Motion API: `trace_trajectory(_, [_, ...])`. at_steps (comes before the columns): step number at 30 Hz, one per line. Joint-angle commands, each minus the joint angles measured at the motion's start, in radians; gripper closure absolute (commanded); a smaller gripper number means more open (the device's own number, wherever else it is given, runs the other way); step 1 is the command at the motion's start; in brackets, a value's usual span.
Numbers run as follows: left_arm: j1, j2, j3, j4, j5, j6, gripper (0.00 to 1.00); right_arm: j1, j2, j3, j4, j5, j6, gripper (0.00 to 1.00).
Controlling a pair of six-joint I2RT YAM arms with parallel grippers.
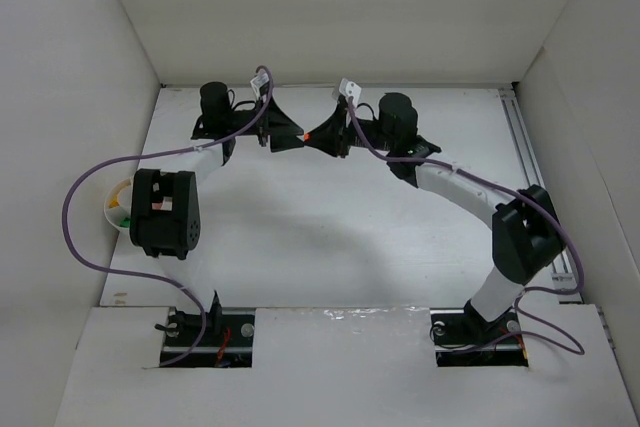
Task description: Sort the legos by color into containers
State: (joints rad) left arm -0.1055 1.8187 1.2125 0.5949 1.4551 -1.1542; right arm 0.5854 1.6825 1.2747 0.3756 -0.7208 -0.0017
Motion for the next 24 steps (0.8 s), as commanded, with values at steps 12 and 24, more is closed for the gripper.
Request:
trace_trajectory(12, [-0.011, -0.016, 0.076, 0.054, 0.178, -0.007, 0.65, 0.019, -0.021, 0.002, 0.077, -0.008, -0.083, 0.94])
trace_trajectory(24, [-0.051, -0.016, 0.067, 0.054, 0.179, -0.007, 0.60, 0.028, -0.012, 0.002, 0.077, 0.011, -0.103, 0.94])
